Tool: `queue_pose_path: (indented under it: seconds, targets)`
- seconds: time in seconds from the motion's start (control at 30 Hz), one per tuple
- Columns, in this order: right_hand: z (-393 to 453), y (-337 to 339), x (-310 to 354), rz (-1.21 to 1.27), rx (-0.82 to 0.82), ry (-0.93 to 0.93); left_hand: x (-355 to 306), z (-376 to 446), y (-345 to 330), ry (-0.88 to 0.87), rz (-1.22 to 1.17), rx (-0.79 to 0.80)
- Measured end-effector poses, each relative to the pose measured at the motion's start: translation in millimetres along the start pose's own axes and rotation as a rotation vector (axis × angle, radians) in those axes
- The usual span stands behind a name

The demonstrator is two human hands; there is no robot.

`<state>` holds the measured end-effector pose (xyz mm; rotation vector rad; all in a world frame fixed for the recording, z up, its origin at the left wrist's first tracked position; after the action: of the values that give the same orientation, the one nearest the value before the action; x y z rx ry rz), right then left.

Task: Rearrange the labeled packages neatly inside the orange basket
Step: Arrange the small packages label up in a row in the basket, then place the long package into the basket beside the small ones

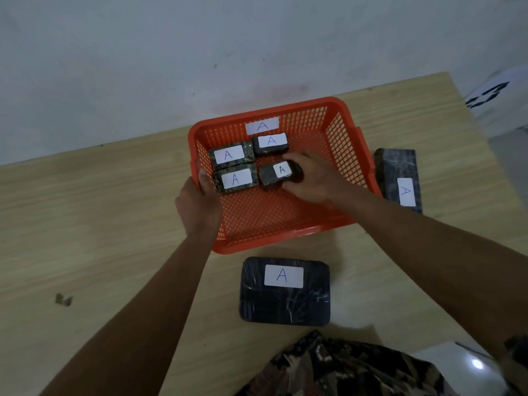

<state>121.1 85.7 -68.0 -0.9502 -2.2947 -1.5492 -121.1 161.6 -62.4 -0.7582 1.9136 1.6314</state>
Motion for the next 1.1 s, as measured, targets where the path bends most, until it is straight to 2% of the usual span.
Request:
queue_pose_path:
  seconds: [0.07, 0.3, 0.57, 0.63, 0.73, 0.83, 0.9, 1.03, 1.1]
  targets:
    - [-0.9, -0.8, -0.3, -0.044, -0.012, 0.045, 0.4, 0.0, 0.0, 0.003, -0.011, 0.01]
    - [6.9, -3.3, 10.1, -0.021, -0.295, 0.094, -1.0, -1.2, -0.1, 0.029, -0.025, 0.017]
    - [5.5, 0.2, 14.2, -0.013, -0.305, 0.063, -7.2, -7.0, 2.9, 0.005, -0.029, 0.001]
    - [-7.5, 8.0, 14.3, -0.052, -0.389, 0.081, -11.7, -12.1, 3.7, -0.059, 0.052, -0.006]
    - [-42.4, 24.0, 8.6, 0.02, -0.582, 0.143, -28.4, -26.7, 3.1, -0.336, 0.308, -0.035]
    - [-88.4, 37.4, -15.7, 0.117, -0.794, 0.104, -46.7, -45.6, -14.0, -0.501, 0.435, 0.078]
    - [-116.1, 39.8, -39.4, 0.173, -0.864, 0.011, -61.5, -61.6, -30.0, -0.561, 0.466, 0.16]
    - [-154.1, 32.6, -88.3, 0.209, -0.884, -0.192, -88.5, -102.0, -63.4, -0.697, 0.377, 0.345]
    - [-161.8, 25.9, -110.1, 0.219, -0.819, -0.323, -92.7, -120.3, -76.8, -0.717, 0.377, 0.481]
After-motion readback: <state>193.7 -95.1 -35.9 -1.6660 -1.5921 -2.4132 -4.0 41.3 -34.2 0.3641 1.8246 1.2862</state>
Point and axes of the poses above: each hand's wrist, its own z-axis towards the middle knuckle, its own y-axis out of the back of the hand, x = y × z, the point moved 3 cm from there along z, towards the middle knuckle, and after that the axes turned 6 degrees about x, right-handed, at the moved point
